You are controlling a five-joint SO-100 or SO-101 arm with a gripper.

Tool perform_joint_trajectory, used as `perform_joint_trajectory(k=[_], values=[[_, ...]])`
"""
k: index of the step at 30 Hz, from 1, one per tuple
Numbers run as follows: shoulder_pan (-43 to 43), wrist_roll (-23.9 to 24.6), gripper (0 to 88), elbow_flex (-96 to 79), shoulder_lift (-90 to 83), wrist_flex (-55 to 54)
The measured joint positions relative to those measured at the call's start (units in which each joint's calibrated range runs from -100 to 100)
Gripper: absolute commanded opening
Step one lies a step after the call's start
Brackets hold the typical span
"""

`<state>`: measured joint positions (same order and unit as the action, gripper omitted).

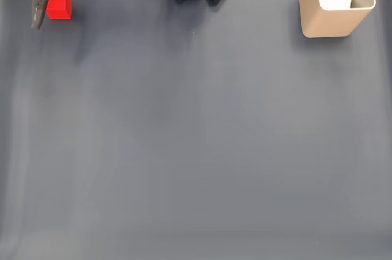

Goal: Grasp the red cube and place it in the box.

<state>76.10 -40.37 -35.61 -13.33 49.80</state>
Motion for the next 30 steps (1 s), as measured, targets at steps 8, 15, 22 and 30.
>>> perform_joint_trajectory(k=[8, 15, 22, 30], values=[[0.00, 0.34, 70.1, -0.36, -0.27, -0.97], [0.00, 1.03, 70.2, -2.00, -0.27, -1.95], [-0.15, 1.51, 70.2, -3.73, -0.36, -3.49], [-2.33, 2.34, 70.2, -3.92, -0.98, -3.57]])
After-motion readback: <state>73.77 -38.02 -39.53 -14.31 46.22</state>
